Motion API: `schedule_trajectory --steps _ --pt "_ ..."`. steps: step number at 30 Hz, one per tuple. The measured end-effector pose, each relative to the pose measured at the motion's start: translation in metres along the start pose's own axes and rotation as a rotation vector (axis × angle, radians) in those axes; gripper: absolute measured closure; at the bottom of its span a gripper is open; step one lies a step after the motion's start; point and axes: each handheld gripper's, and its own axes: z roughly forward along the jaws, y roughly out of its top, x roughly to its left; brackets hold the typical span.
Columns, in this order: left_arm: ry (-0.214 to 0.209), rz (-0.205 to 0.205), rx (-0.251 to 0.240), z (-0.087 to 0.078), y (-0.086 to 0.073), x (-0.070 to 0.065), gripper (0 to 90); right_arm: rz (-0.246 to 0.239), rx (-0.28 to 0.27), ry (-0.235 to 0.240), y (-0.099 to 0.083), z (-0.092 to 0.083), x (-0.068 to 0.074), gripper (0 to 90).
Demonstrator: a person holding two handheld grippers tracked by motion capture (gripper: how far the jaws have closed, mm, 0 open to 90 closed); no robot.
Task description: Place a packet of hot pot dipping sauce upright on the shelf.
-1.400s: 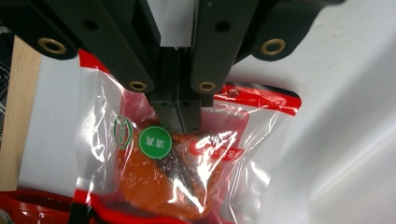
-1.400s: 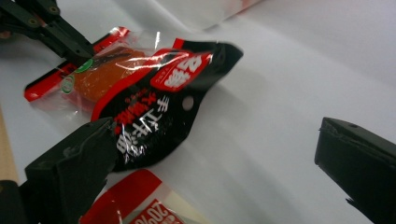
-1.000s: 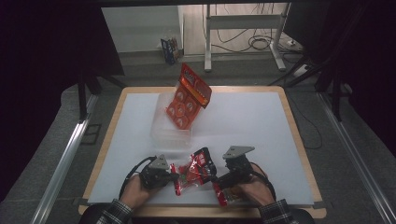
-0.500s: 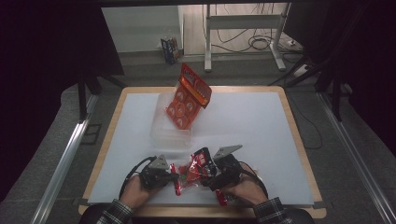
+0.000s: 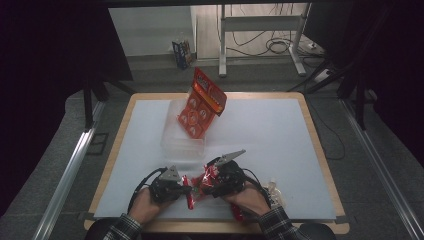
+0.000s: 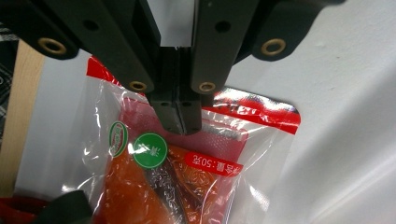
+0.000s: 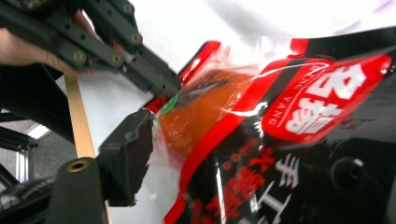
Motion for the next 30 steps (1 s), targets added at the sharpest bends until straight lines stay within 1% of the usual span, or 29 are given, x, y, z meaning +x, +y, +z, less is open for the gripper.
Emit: schedule_trajectory --steps 2,3,4,5,6,7,8,9,10,13,14,15,16,17,18,19,21,22,23,24,27,30 --pt "-0.006 -0.004 -0.001 0.0 0.0 0.001 90.0 0.015 0.002 0.0 0.004 0.003 0.0 38.4" --pt "-0.007 -0.005 0.0 0.0 0.0 0.001 89.9 0.028 0.006 0.008 0.005 0.005 0.0 42.4" --pt "-0.007 -0.005 0.0 -0.001 -0.001 0.001 89.9 0.048 0.004 0.028 0.006 0.006 -0.001 46.6" --pt "-0.005 -0.003 0.004 -0.001 -0.001 0.001 89.9 0.073 -0.009 0.039 0.007 0.006 -0.002 50.5" --pt "-0.006 -0.003 0.004 -0.002 -0.001 0.001 89.7 0.086 -0.021 0.052 0.008 0.005 -0.002 53.5" --pt "-0.009 -0.004 0.002 -0.002 -0.001 0.001 89.1 0.088 -0.029 0.062 0.009 0.004 -0.002 56.0" --pt "-0.009 -0.004 0.002 -0.002 -0.001 0.001 88.0 0.088 -0.029 0.062 0.009 0.004 -0.002 56.0" --pt "-0.009 -0.003 0.0 -0.003 -0.002 0.001 88.0 0.09 -0.032 0.067 0.01 0.004 -0.001 58.0" --pt "-0.022 0.003 -0.016 -0.006 -0.002 0.001 84.5 0.074 -0.045 0.075 0.013 0.002 0.002 61.9" --pt "-0.013 0.027 -0.071 -0.014 -0.002 0.0 77.4 0.033 -0.071 0.076 0.017 -0.006 0.006 67.1" --pt "-0.013 0.027 -0.071 -0.014 -0.002 0.0 74.7 0.033 -0.071 0.076 0.017 -0.006 0.006 67.1" --pt "-0.006 0.028 -0.09 -0.017 -0.001 -0.001 74.7 0.022 -0.079 0.078 0.019 -0.009 0.007 68.4" --pt "0.003 0.027 -0.1 -0.018 -0.001 -0.001 72.1 0.008 -0.091 0.074 0.021 -0.013 0.008 69.3" --pt "0.019 0.027 -0.117 -0.021 -0.002 -0.001 68.6 -0.024 -0.091 0.05 0.025 -0.018 0.011 69.7" --pt "0.019 0.027 -0.117 -0.021 -0.002 -0.001 66.0 -0.032 -0.09 0.043 0.026 -0.019 0.011 69.8" --pt "0.036 0.036 -0.13 -0.022 -0.002 -0.002 62.7 -0.043 -0.09 0.035 0.027 -0.021 0.011 69.9" --pt "0.052 0.05 -0.138 -0.024 -0.002 -0.004 57.4 -0.048 -0.084 0.027 0.028 -0.023 0.012 70.0" --pt "0.052 0.05 -0.138 -0.024 -0.002 -0.004 54.0 -0.054 -0.082 0.023 0.029 -0.024 0.012 70.0" --pt "0.068 0.058 -0.142 -0.024 -0.002 -0.005 51.1 -0.063 -0.083 0.014 0.029 -0.025 0.012 70.1" --pt "0.071 0.056 -0.142 -0.023 -0.002 -0.006 49.0 -0.066 -0.083 0.01 0.029 -0.026 0.012 70.1" --pt "0.089 0.071 -0.126 -0.021 -0.002 -0.007 38.8 -0.073 -0.087 -0.001 0.031 -0.032 0.012 70.2" --pt "0.093 0.077 -0.12 -0.021 -0.002 -0.01 31.0 -0.077 -0.093 0.002 0.033 -0.039 0.01 70.2"
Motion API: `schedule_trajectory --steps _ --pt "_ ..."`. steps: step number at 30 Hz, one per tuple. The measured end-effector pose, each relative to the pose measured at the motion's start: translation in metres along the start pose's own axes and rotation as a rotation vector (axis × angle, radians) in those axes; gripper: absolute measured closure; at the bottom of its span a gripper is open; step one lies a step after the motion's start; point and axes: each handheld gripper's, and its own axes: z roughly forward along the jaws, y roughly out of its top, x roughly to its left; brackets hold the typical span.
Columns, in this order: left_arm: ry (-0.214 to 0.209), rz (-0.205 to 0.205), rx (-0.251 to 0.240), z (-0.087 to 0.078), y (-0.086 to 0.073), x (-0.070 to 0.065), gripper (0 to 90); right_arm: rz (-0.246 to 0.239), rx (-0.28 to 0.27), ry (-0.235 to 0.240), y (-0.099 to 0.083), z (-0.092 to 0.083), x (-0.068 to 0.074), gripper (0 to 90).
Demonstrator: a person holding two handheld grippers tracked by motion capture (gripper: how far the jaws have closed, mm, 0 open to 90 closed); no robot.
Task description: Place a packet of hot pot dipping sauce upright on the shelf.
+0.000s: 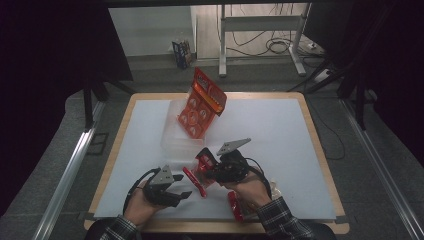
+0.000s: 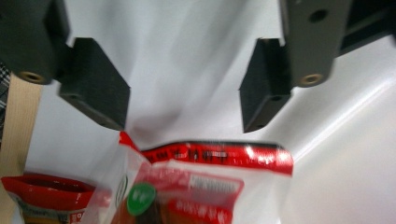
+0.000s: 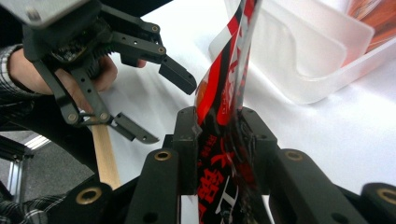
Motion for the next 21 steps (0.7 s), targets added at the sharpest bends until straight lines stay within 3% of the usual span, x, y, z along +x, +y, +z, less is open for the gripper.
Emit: schedule_trajectory --steps 7,11,21 --pt "0.027 -0.003 -0.002 -0.002 0.0 -0.002 18.0 0.022 -0.019 0.011 0.002 -0.011 -0.006 70.3" --pt "0.034 -0.02 -0.004 -0.006 -0.002 -0.001 12.3 0.019 -0.031 -0.006 0.004 -0.022 -0.008 70.4" --pt "0.059 -0.033 0.012 -0.007 -0.005 0.0 6.3 0.017 -0.039 -0.033 0.008 -0.039 -0.013 70.7"
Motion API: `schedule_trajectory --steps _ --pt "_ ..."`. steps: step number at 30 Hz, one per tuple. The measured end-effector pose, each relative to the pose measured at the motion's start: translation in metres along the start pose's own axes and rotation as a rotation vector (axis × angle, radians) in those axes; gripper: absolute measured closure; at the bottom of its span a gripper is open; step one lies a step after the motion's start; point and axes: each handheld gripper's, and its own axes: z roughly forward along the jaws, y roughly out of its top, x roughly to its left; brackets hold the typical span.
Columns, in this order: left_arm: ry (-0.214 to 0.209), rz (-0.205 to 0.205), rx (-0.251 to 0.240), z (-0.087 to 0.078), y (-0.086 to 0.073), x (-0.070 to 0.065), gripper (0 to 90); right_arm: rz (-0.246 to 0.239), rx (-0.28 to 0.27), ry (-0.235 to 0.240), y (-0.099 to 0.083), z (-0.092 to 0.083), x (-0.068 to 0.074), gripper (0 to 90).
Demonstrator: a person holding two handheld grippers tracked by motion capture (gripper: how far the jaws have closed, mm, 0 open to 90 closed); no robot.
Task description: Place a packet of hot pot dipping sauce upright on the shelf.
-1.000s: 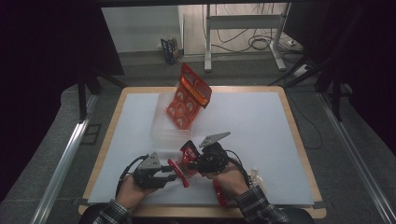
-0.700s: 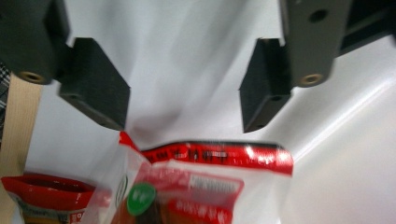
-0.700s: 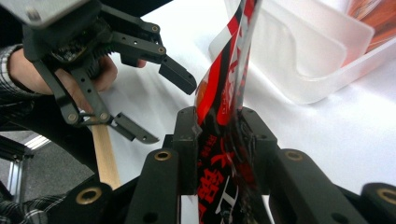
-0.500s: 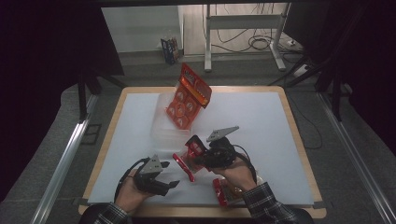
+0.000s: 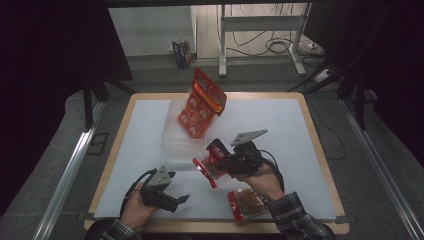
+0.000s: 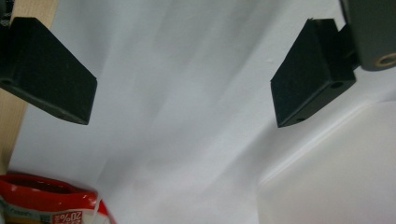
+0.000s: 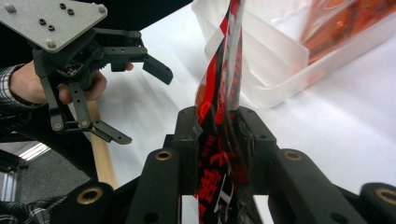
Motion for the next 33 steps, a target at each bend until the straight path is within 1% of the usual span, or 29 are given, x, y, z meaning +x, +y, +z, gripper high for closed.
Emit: schedule_trajectory --steps 3,4,6,12,14,17,24,28,30,33 --pt "0.007 -0.003 -0.008 -0.001 0.0 0.001 4.6 0.001 -0.001 -0.006 0.001 -0.003 -0.001 70.7" --pt "0.013 -0.009 -0.017 -0.001 0.0 0.001 4.0 0.001 -0.005 -0.015 0.001 -0.008 -0.002 70.9" --pt "0.022 -0.017 -0.025 -0.002 -0.001 0.003 3.6 0.003 -0.01 -0.021 0.001 -0.011 -0.004 70.9" --pt "0.04 -0.021 -0.028 -0.005 -0.004 0.003 1.8 0.02 -0.022 -0.049 0.002 -0.019 -0.011 71.1" --pt "0.043 -0.021 -0.029 -0.005 -0.005 0.003 1.5 0.018 -0.024 -0.058 0.004 -0.02 -0.013 71.2" --pt "0.045 -0.021 -0.026 -0.006 -0.005 0.003 0.9 0.014 -0.029 -0.068 0.009 -0.022 -0.016 71.2" --pt "0.051 -0.048 -0.04 -0.01 -0.008 0.005 0.0 0.01 -0.058 -0.087 0.022 -0.023 -0.026 71.3" --pt "0.055 -0.047 -0.04 -0.01 -0.008 0.005 0.0 0.004 -0.067 -0.086 0.027 -0.022 -0.029 71.4" --pt "0.053 -0.048 -0.036 -0.01 -0.008 0.005 0.0 -0.003 -0.079 -0.09 0.035 -0.02 -0.032 71.4" --pt "0.053 -0.046 -0.034 -0.01 -0.009 0.005 0.0 -0.007 -0.089 -0.088 0.041 -0.017 -0.034 71.4"
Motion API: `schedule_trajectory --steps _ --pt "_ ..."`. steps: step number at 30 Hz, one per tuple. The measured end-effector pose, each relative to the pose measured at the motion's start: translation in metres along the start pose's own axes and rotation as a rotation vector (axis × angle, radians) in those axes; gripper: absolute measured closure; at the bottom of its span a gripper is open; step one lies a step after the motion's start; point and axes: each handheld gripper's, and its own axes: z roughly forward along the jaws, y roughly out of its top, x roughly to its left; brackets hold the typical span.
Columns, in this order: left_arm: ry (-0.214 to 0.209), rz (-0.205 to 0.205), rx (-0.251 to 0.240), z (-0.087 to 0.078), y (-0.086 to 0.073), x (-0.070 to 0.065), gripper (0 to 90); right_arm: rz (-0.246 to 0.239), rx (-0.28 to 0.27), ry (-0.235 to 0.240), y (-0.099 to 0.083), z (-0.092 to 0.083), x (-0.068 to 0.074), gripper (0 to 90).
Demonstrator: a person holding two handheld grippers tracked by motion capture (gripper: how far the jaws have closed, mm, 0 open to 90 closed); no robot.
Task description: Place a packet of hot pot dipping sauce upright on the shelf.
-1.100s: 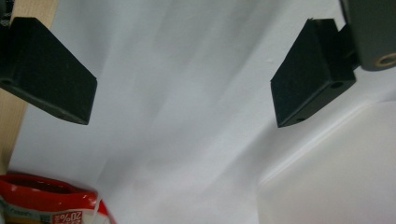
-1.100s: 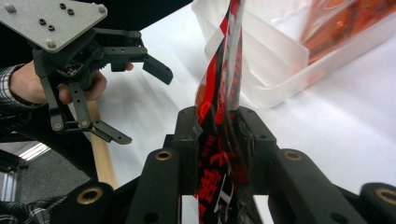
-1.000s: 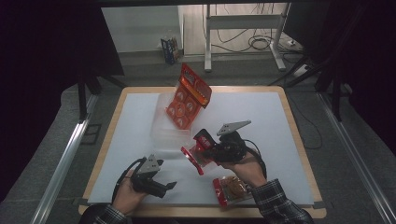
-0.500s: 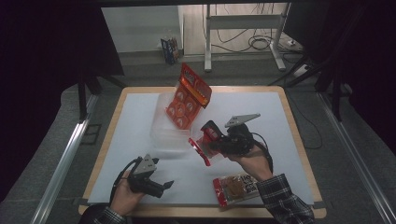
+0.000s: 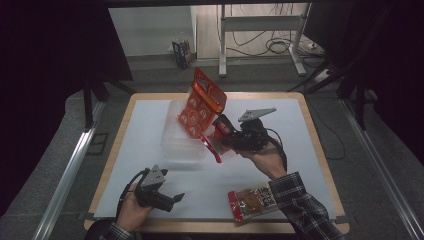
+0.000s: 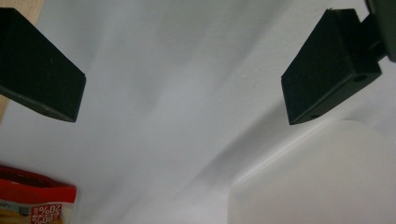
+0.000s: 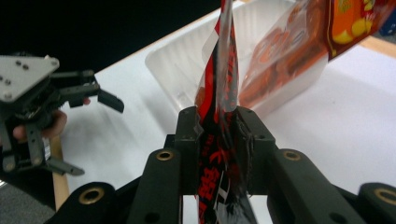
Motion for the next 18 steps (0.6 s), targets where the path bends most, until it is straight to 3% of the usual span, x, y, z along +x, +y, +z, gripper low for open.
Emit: schedule_trajectory --steps 18 --pt "-0.001 -0.004 0.002 0.0 -0.001 0.001 0.0 -0.06 -0.021 -0.005 0.029 0.032 -0.009 71.4"
